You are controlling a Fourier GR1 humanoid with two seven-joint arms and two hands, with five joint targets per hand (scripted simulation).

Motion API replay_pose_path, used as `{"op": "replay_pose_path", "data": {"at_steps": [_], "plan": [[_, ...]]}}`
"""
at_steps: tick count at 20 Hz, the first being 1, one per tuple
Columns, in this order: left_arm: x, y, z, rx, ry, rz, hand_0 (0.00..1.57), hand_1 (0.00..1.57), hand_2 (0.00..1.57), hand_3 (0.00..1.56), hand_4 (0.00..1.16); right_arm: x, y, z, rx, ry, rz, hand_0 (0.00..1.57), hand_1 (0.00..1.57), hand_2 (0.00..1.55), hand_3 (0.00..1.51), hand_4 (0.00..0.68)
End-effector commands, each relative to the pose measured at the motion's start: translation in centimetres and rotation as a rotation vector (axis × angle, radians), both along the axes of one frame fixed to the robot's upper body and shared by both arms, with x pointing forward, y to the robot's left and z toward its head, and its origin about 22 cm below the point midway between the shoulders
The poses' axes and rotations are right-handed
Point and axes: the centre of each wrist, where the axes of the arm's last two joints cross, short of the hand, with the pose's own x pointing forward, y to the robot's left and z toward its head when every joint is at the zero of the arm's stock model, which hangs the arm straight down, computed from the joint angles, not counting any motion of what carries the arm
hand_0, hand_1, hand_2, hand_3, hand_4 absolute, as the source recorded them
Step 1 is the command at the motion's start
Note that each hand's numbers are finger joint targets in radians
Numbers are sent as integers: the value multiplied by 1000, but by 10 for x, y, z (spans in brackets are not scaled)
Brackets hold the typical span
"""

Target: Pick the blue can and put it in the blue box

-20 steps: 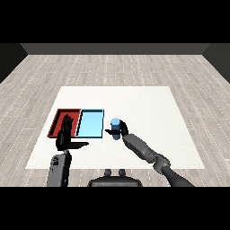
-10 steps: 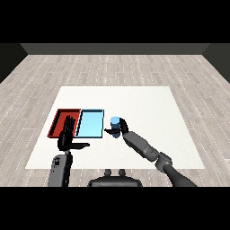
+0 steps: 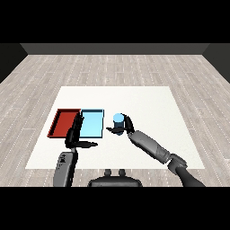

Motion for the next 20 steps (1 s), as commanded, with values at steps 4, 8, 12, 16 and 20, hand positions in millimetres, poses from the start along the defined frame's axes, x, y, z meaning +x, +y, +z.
{"op": "replay_pose_path", "data": {"at_steps": [4,8,12,16,20], "plan": [[14,-40,7,11,28,-65,0,0,0,0,0,-52,-41,18,19,-85,4,1502,1502,1469,1393,582],[17,-46,8,9,29,-63,0,0,0,0,0,-49,-40,55,32,-149,11,1504,1504,1469,1396,596],[28,-52,-1,5,63,-81,0,0,0,0,0,-17,-31,62,32,-140,11,1504,1504,1469,1396,596],[20,-79,0,19,51,-118,0,0,0,0,0,-7,-31,69,29,-152,21,1512,1512,1469,1395,606],[41,-95,3,16,81,-132,0,0,0,0,0,-19,-29,70,16,-205,34,1504,1504,1463,1394,591]]}}
